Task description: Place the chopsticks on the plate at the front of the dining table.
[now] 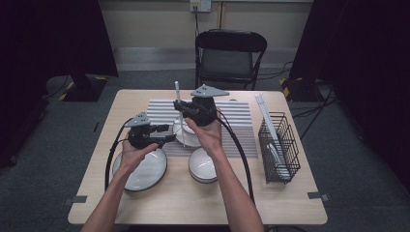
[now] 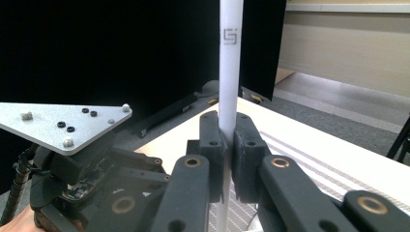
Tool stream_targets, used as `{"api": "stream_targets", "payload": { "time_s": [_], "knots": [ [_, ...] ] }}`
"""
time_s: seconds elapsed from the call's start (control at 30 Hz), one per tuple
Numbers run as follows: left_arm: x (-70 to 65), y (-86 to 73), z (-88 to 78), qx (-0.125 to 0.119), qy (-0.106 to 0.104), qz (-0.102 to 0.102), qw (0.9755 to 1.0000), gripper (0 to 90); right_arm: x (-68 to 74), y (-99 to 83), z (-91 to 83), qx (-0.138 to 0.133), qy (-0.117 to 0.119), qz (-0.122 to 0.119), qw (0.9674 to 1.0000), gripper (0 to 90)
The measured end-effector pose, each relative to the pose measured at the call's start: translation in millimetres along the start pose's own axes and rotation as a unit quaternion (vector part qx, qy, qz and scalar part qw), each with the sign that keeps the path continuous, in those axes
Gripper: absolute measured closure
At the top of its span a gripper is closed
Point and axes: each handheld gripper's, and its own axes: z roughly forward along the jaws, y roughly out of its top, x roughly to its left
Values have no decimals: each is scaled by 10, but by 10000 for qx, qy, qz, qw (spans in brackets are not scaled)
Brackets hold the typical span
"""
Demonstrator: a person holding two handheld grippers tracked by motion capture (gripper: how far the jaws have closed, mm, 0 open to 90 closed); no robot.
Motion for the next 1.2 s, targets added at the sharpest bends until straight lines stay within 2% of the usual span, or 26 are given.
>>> {"api": "stream_targets", "payload": {
  "time_s": [0.03,0.3,0.37,0.57,0.67,0.9,0.97,1.03,1.1,1.2],
  "knots": [
    [-9,-1,7,19,-14,55,10000,453,16,-6,20,19,26,-2,10000,852],
    [-32,4,9,-34,-173,39,9998,493,112,-32,134,33,173,-6,9998,853],
    [-35,1,11,-96,-243,13,9997,530,129,-40,156,40,202,-2,9998,852],
    [-47,3,25,-97,-196,57,9997,666,184,-34,194,36,253,15,9997,852],
    [-44,-6,35,-72,-251,49,9996,739,200,-32,208,34,280,-12,9996,852],
    [-54,-11,47,-108,-324,53,9994,798,208,-25,191,-30,324,1,9995,852],
    [-53,-12,59,-96,-348,61,9993,851,217,-22,189,-49,317,-16,9995,852],
    [-57,-16,58,-104,-297,85,9995,858,219,-24,189,-41,316,-20,9995,852],
    [-50,-18,57,-120,-361,38,9993,859,213,-27,183,-48,318,-17,9995,851],
    [-55,-22,67,-75,-350,67,9993,860,204,-32,191,-26,406,-49,9992,833]
  ]
}}
